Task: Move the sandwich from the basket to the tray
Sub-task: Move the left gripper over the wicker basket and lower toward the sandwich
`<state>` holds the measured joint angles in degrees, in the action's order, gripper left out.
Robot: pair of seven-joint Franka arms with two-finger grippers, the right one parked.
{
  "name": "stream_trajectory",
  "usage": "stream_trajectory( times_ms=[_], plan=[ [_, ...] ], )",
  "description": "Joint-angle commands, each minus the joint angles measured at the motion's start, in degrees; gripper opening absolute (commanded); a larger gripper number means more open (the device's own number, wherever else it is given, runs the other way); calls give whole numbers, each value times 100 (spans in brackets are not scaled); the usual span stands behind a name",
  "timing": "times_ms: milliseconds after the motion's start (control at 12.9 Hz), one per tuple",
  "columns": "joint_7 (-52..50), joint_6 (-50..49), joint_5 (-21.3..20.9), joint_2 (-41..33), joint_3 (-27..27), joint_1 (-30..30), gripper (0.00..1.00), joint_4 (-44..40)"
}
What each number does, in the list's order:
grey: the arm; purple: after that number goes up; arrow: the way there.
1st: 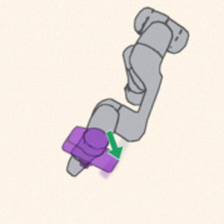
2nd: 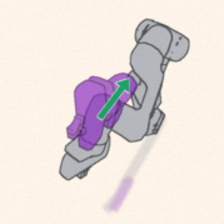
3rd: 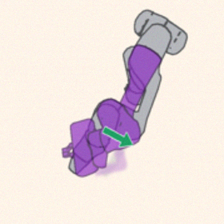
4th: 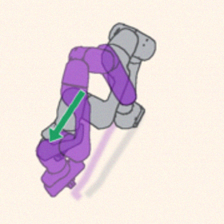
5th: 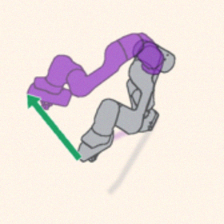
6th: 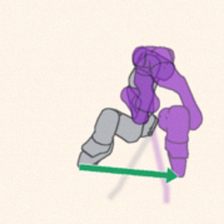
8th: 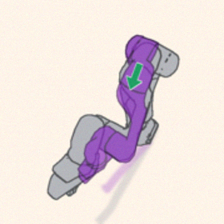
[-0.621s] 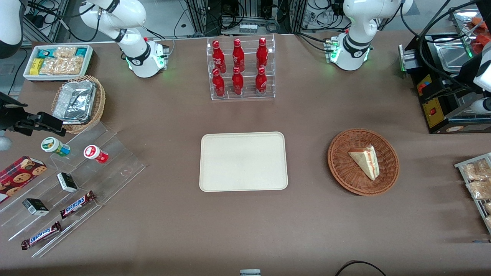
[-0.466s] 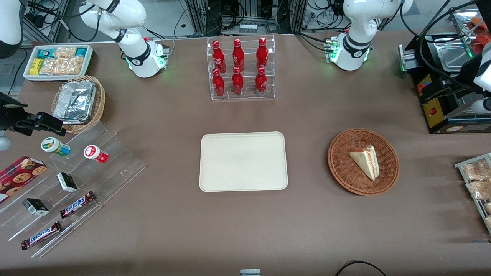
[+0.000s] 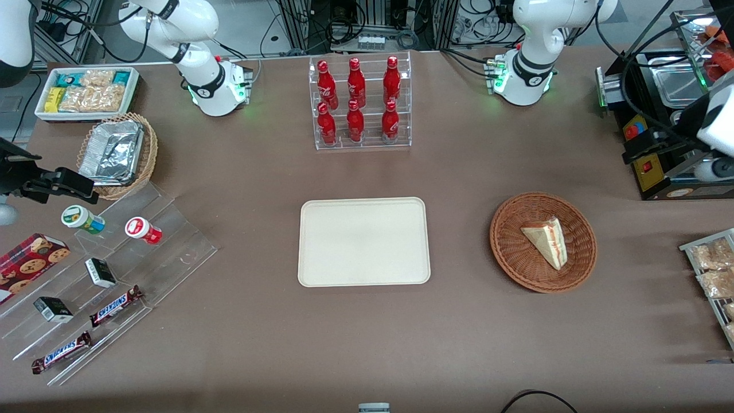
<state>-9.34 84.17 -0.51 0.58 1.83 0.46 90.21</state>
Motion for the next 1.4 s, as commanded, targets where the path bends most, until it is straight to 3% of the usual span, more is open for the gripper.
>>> stream_trajectory(
  times_ms=[0, 543, 1319],
  plan=[
    [20, 956, -2, -417, 19, 60, 100, 1231],
    [-1491, 3113, -2, -340, 28, 34, 100, 2922],
    [-1923, 4116, 59, 776, 54, -335, 100, 3046]
  ],
)
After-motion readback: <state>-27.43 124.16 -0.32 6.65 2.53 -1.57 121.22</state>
